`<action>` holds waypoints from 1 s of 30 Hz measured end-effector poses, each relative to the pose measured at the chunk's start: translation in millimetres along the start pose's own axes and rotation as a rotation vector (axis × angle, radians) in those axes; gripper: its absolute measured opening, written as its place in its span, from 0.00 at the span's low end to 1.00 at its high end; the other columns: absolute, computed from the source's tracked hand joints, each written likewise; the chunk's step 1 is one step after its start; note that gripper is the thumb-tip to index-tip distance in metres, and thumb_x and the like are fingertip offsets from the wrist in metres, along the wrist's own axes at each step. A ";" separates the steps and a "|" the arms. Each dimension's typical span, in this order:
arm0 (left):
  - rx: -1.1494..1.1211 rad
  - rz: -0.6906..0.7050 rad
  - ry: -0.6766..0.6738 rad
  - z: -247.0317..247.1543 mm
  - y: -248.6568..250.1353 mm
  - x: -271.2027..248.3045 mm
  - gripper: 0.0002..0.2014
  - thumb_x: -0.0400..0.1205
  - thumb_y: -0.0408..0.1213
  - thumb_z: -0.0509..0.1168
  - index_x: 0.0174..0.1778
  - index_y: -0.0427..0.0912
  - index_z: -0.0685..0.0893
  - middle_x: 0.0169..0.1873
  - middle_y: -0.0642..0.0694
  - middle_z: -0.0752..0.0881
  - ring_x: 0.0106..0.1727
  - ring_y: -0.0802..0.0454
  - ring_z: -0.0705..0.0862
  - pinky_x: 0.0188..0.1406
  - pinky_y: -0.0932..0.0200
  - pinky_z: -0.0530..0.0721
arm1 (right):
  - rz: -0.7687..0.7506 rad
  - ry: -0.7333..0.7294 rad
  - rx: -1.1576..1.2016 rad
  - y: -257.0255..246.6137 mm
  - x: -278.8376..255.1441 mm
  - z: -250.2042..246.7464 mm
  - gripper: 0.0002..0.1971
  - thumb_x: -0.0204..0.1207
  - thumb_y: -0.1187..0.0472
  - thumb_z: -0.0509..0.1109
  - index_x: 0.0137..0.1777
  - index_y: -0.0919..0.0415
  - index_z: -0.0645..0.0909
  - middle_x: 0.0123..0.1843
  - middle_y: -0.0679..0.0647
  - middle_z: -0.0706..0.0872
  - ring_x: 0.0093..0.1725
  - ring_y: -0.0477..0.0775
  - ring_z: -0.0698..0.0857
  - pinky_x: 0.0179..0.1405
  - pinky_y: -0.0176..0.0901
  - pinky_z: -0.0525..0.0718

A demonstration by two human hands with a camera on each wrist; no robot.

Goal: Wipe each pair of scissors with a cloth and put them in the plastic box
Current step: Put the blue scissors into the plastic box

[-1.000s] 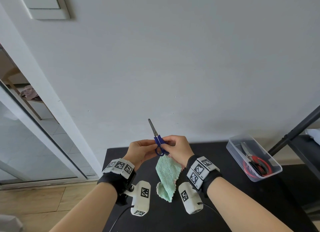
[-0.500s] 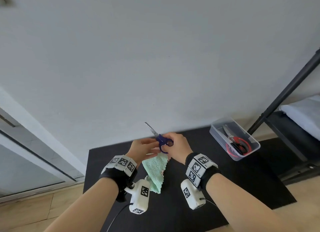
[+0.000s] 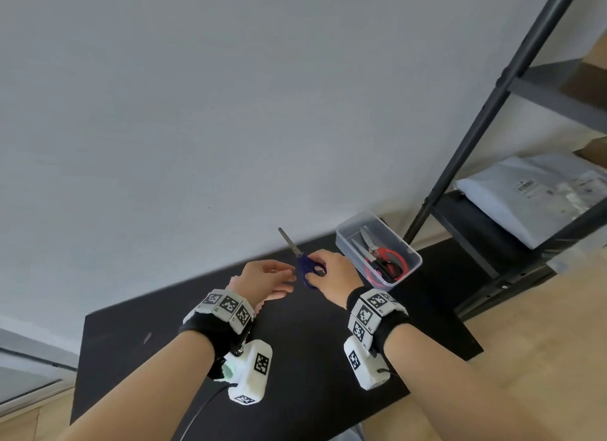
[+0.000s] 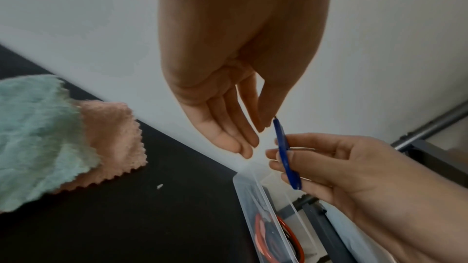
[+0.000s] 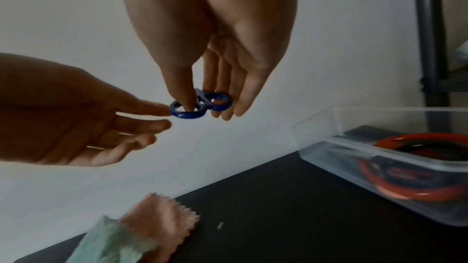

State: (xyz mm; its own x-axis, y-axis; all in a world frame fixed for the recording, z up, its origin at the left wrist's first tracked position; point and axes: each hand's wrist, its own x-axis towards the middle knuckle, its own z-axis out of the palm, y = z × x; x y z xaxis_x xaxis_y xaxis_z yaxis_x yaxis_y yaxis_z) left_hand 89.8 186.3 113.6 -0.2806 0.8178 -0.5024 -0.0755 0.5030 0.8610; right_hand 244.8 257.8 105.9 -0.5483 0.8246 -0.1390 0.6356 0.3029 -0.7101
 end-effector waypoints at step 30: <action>0.372 -0.221 0.005 177.2 -2.3 118.8 0.06 0.82 0.31 0.62 0.45 0.40 0.84 0.38 0.45 0.85 0.34 0.54 0.83 0.34 0.64 0.84 | 0.249 -0.196 -0.408 186.5 80.1 -88.9 0.17 0.72 0.50 0.74 0.57 0.59 0.83 0.57 0.55 0.80 0.54 0.56 0.84 0.55 0.52 0.85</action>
State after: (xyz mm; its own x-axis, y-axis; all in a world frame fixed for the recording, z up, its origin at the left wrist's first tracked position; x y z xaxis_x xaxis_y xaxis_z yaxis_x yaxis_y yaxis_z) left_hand 226.1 331.8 37.9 -0.3014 0.6781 -0.6703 0.2153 0.7333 0.6450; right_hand 367.7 422.8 23.7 -0.4197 0.8026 -0.4239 0.8988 0.3023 -0.3176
